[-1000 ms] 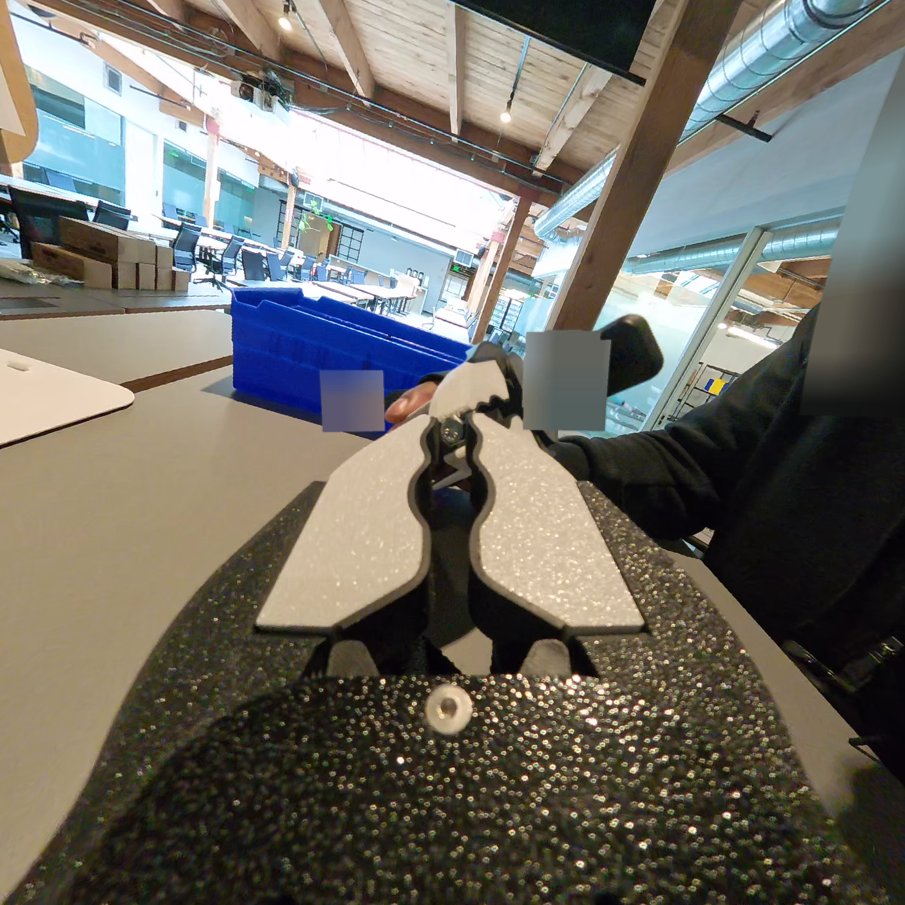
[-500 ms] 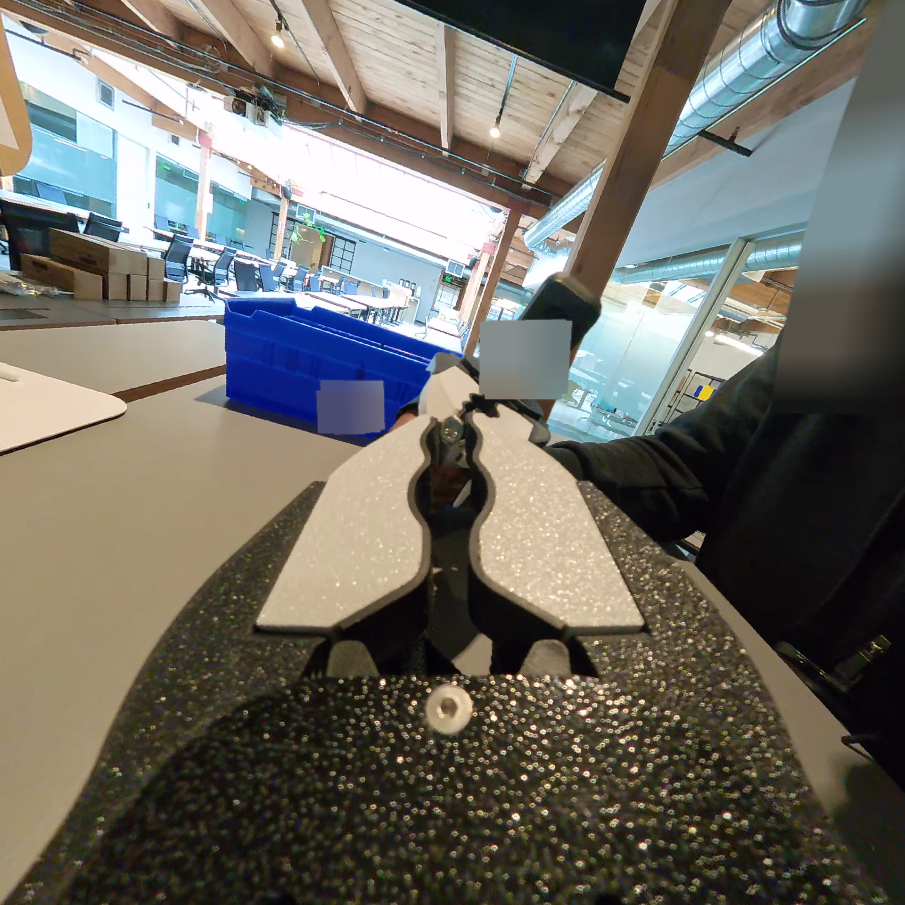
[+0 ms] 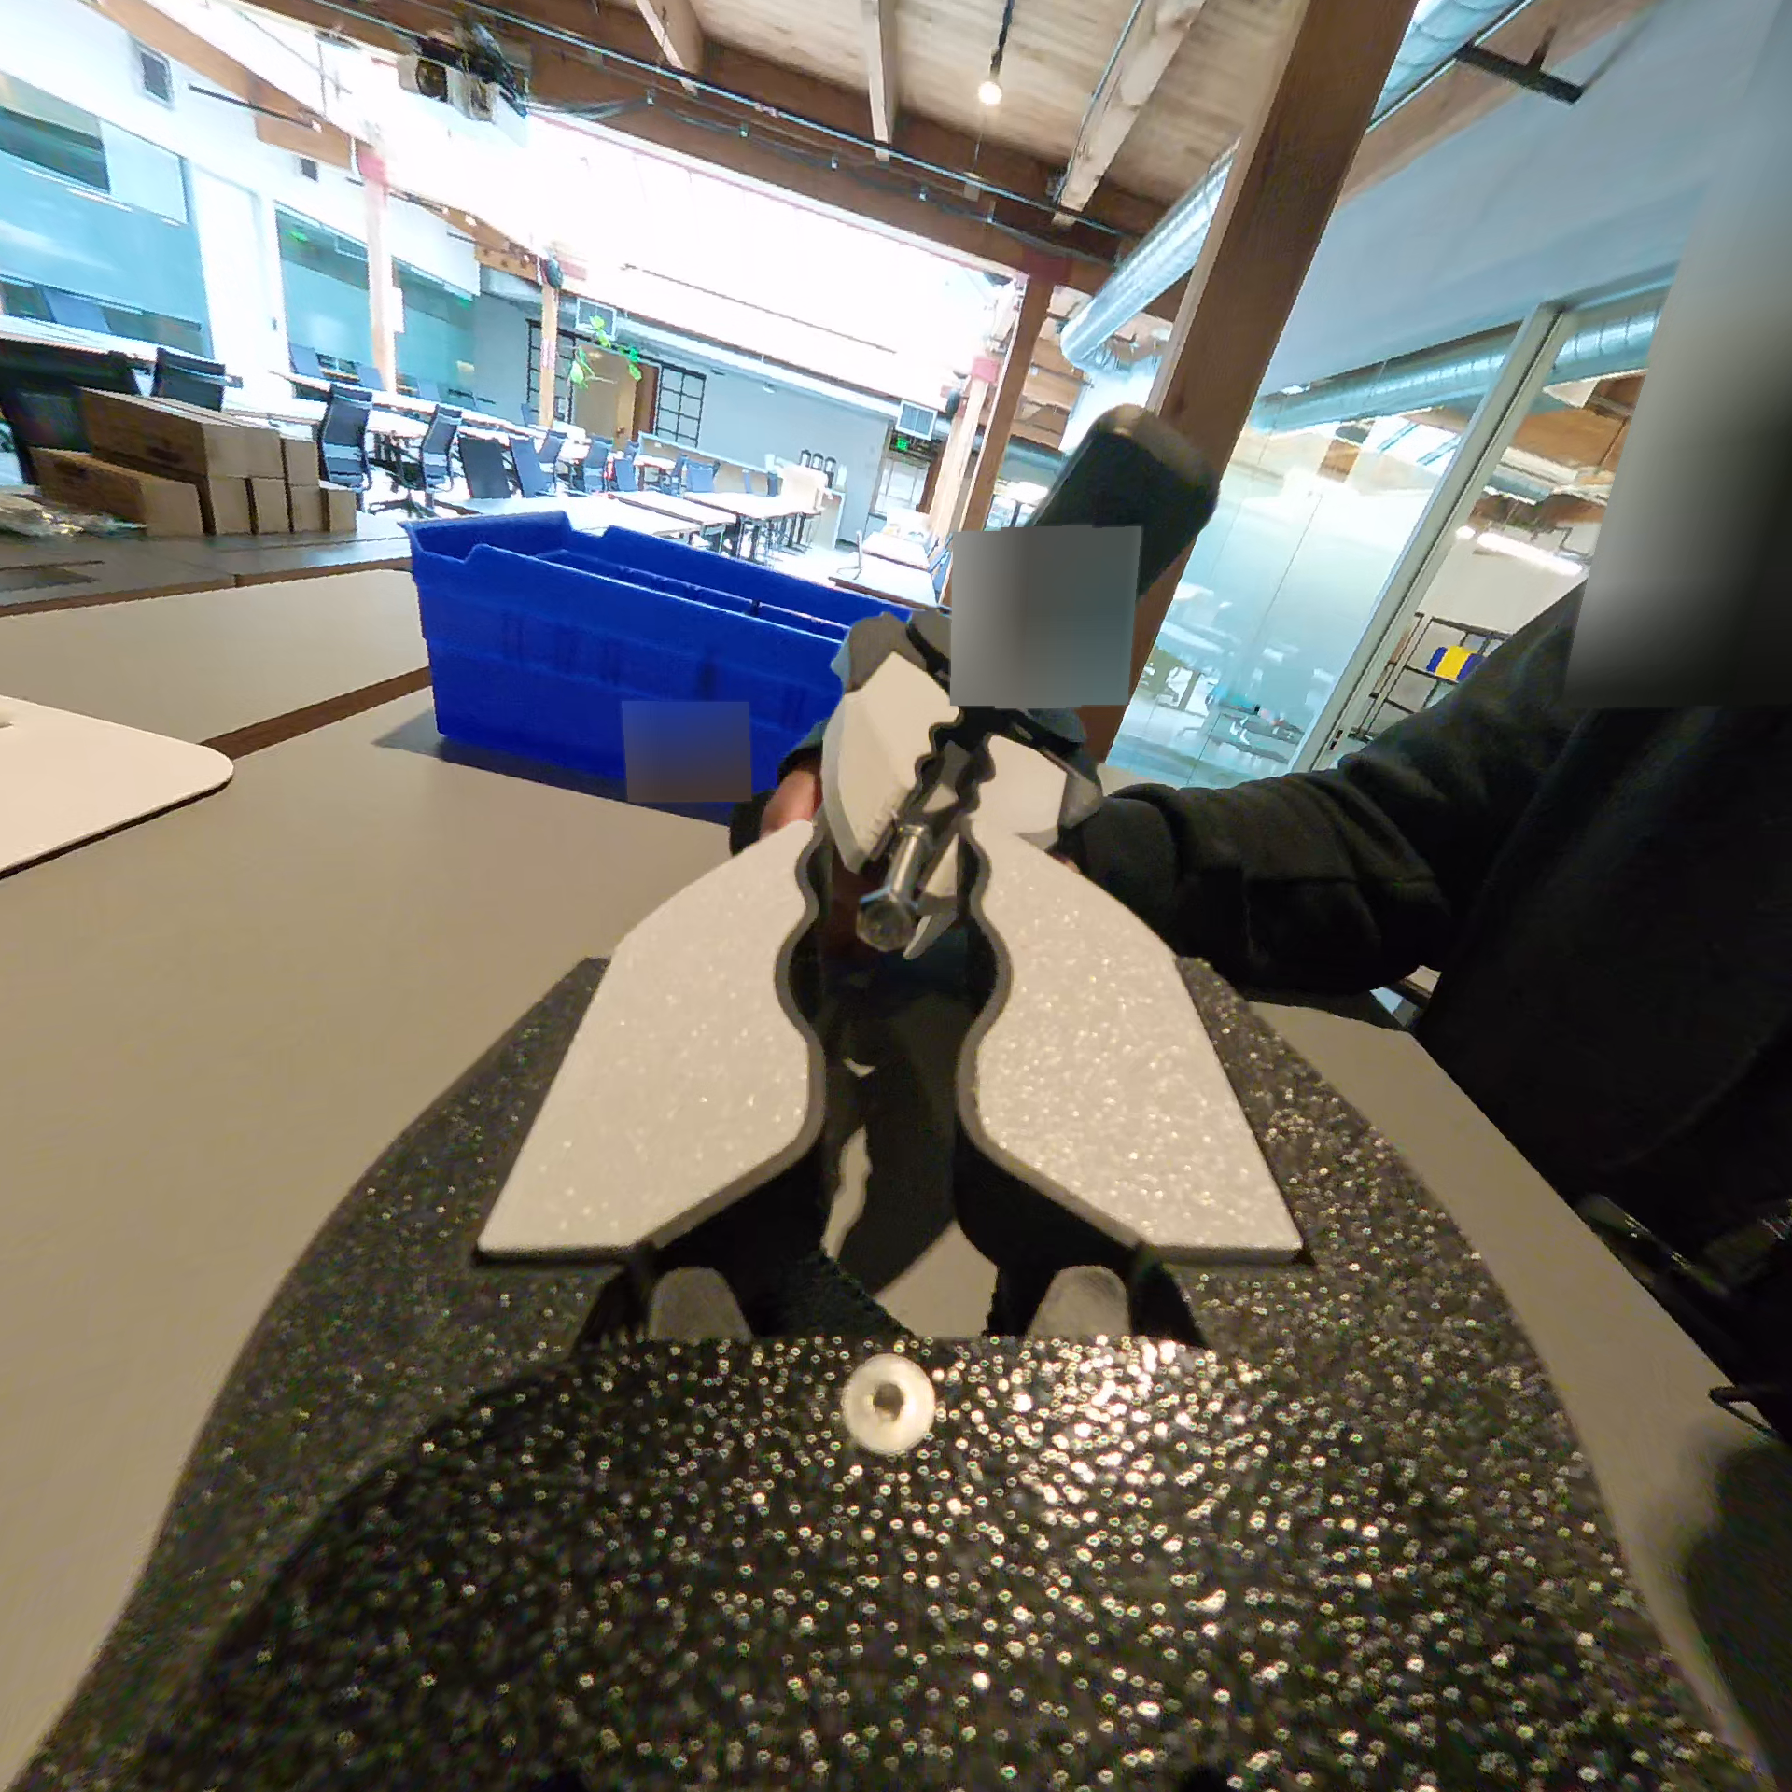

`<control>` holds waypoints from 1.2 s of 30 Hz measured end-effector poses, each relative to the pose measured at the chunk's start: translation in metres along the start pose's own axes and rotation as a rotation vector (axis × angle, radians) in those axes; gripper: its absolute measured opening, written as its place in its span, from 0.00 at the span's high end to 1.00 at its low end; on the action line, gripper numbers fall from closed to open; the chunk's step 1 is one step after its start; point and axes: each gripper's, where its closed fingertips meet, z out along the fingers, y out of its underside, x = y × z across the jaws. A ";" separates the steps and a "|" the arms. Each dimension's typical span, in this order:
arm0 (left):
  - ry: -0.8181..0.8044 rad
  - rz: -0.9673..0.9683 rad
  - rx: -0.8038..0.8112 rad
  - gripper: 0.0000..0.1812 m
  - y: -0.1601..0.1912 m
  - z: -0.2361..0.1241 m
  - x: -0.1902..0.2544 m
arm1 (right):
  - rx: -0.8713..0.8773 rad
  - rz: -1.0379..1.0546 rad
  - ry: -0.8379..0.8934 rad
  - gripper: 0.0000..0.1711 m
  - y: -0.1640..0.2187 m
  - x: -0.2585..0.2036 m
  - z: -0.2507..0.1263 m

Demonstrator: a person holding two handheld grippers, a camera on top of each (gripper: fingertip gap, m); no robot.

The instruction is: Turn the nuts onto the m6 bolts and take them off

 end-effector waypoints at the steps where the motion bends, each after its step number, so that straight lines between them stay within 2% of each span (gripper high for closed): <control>1: 0.002 0.001 -0.001 0.87 0.000 0.000 0.000 | -0.001 0.001 -0.005 0.94 0.000 -0.001 0.001; 14: 0.006 0.041 -0.073 0.90 0.009 0.007 0.005 | 0.006 0.005 -0.022 0.94 -0.001 -0.004 0.001; 20: -0.002 0.049 -0.086 0.94 0.011 0.008 0.005 | 0.006 0.011 -0.031 0.94 -0.001 -0.004 0.000; 36: -0.012 0.056 -0.105 0.95 0.014 0.010 0.004 | 0.026 0.015 -0.033 0.94 -0.003 -0.003 -0.002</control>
